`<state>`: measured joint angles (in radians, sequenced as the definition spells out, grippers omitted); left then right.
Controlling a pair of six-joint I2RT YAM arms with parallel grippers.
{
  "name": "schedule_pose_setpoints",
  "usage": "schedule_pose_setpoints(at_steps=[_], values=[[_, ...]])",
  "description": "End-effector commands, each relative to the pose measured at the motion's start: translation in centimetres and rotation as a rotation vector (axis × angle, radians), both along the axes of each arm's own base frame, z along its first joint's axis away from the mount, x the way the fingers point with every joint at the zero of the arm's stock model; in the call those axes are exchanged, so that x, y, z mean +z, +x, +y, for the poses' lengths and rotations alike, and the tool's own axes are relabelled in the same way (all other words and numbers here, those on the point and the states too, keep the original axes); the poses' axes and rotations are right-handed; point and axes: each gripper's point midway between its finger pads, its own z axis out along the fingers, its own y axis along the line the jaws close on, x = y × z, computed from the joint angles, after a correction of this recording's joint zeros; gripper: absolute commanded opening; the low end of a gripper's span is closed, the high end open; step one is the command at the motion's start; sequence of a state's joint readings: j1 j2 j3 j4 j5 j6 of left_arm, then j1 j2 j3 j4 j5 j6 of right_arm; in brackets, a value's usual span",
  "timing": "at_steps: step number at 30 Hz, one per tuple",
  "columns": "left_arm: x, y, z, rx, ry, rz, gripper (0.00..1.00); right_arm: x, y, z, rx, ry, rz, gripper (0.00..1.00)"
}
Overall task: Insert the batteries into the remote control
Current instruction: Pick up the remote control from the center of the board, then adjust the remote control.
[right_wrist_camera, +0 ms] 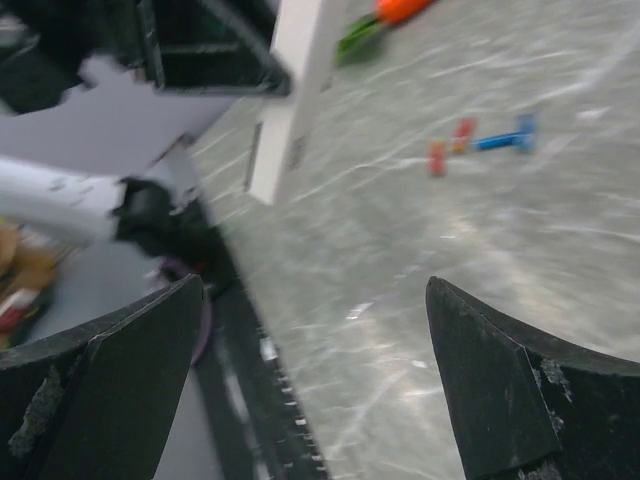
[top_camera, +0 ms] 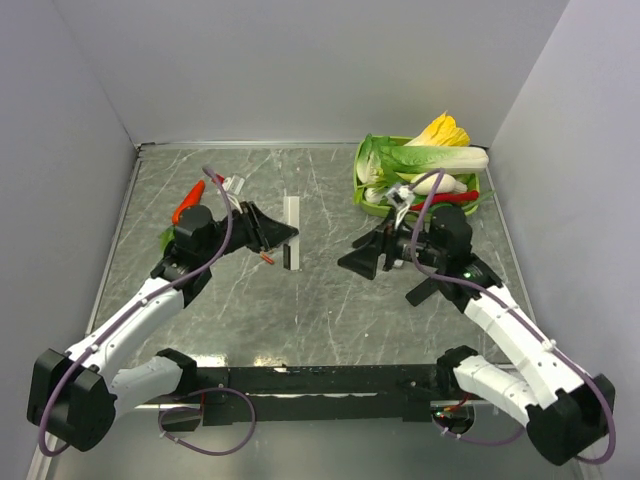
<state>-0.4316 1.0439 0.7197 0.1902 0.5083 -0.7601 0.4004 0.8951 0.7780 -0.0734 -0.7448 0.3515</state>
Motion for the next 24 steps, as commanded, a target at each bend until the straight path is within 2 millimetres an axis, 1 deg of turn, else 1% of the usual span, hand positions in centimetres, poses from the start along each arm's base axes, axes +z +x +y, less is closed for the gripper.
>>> schedule_pose_setpoints(at_steps=[1, 2, 6, 7, 8, 9, 10, 11, 12, 14, 19, 20, 22, 24], values=[[6.9, -3.3, -1.8, -0.207, -0.21, -0.177, 0.19, 4.2, -2.5, 3.4, 0.208, 0.161, -0.049, 1.0], [7.6, -3.7, -2.0, -0.231, -0.227, -0.203, 0.19, 4.4, -2.8, 3.7, 0.238, 0.174, -0.041, 1.0], [8.2, -5.9, -3.1, -0.372, -0.238, -0.215, 0.18, 6.1, -2.5, 4.5, 0.275, 0.23, -0.034, 1.0], [8.3, -6.3, -3.2, -0.391, -0.239, -0.22, 0.18, 6.0, -2.2, 4.8, 0.282, 0.231, -0.02, 1.0], [8.7, -6.6, -3.4, -0.408, -0.24, -0.231, 0.18, 6.8, -2.1, 5.0, 0.289, 0.242, -0.038, 1.0], [8.8, -7.2, -3.6, -0.44, -0.237, -0.238, 0.18, 6.8, -1.9, 5.2, 0.303, 0.247, -0.02, 1.0], [8.9, -7.4, -3.8, -0.454, -0.234, -0.238, 0.17, 7.0, -1.9, 5.3, 0.312, 0.256, -0.021, 1.0], [9.3, -7.6, -3.9, -0.469, -0.231, -0.249, 0.17, 7.9, -2.0, 5.5, 0.328, 0.273, -0.049, 1.0], [8.9, -7.5, -4.1, -0.476, -0.218, -0.236, 0.18, 8.1, -1.9, 5.6, 0.333, 0.282, -0.04, 1.0], [9.1, -7.8, -4.2, -0.495, -0.211, -0.242, 0.17, 8.9, -2.0, 5.8, 0.351, 0.296, -0.053, 1.0], [9.0, -8.2, -4.5, -0.538, -0.208, -0.235, 0.17, 9.8, -1.8, 6.4, 0.373, 0.329, -0.063, 1.0], [9.0, -8.5, -4.6, -0.558, -0.205, -0.233, 0.17, 9.9, -2.0, 6.6, 0.384, 0.336, -0.059, 1.0], [8.5, -8.4, -4.7, -0.566, -0.197, -0.216, 0.17, 10.4, -2.3, 6.8, 0.408, 0.369, -0.066, 1.0], [8.4, -8.7, -4.8, -0.59, -0.197, -0.212, 0.17, 10.4, -2.4, 7.2, 0.419, 0.38, -0.044, 0.99]])
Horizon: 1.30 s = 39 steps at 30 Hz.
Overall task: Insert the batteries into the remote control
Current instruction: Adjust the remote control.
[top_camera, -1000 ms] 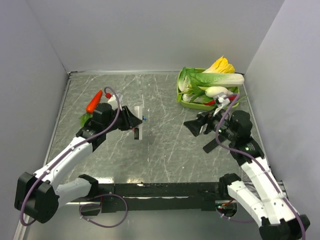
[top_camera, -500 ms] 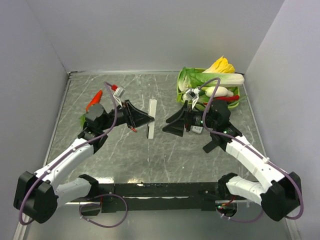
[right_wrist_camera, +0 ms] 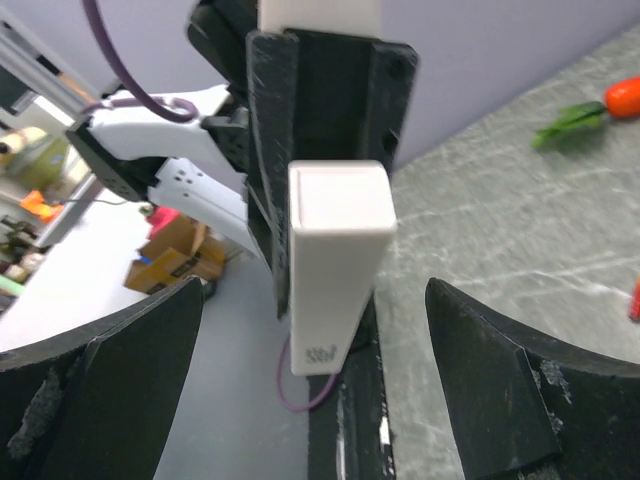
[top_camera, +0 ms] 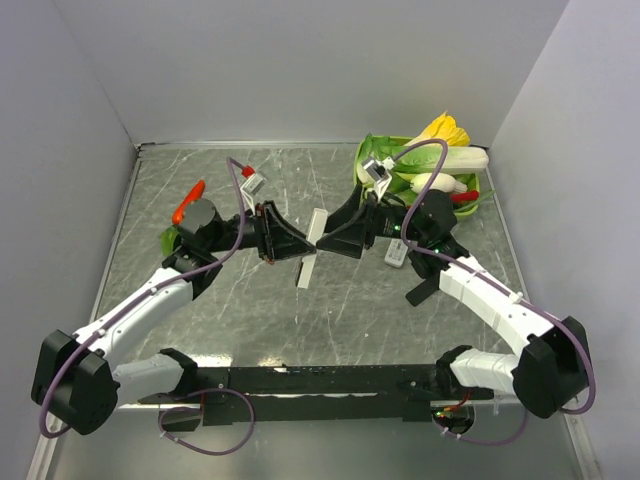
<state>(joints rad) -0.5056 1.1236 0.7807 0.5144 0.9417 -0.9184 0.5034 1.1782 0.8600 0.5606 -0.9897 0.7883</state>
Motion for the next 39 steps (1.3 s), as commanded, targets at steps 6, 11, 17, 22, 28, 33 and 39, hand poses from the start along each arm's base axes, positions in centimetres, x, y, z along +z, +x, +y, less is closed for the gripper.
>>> schedule_pose_setpoints(at_steps=[6, 11, 17, 22, 28, 33, 39], values=[[1.3, -1.4, -0.3, -0.092, 0.011, -0.094, 0.17, 3.5, -1.0, 1.0, 0.056, 0.101, -0.07, 0.75], [0.5, -0.6, -0.2, -0.037, 0.061, -0.102, 0.37, 3.0, -0.2, 1.0, 0.004, 0.085, -0.011, 0.23], [0.2, 2.4, 0.9, 0.2, 0.117, -0.143, 0.89, 0.9, 2.8, 0.2, -0.224, 0.019, 0.209, 0.0], [0.3, 4.5, 3.0, 0.456, 0.125, -0.17, 0.99, -1.6, 5.9, -2.2, -0.528, -0.044, 0.468, 0.0], [-1.1, 4.9, 3.3, 0.59, 0.174, -0.221, 0.99, -3.3, 6.9, -4.7, -0.74, -0.032, 0.734, 0.0], [-2.5, 4.3, 1.9, 0.579, 0.195, -0.261, 0.99, -3.5, 7.0, -4.8, -0.756, 0.017, 0.847, 0.0], [-3.8, 3.4, -0.1, 0.543, 0.224, -0.297, 0.99, -3.4, 7.2, -5.0, -0.768, 0.066, 0.901, 0.0]])
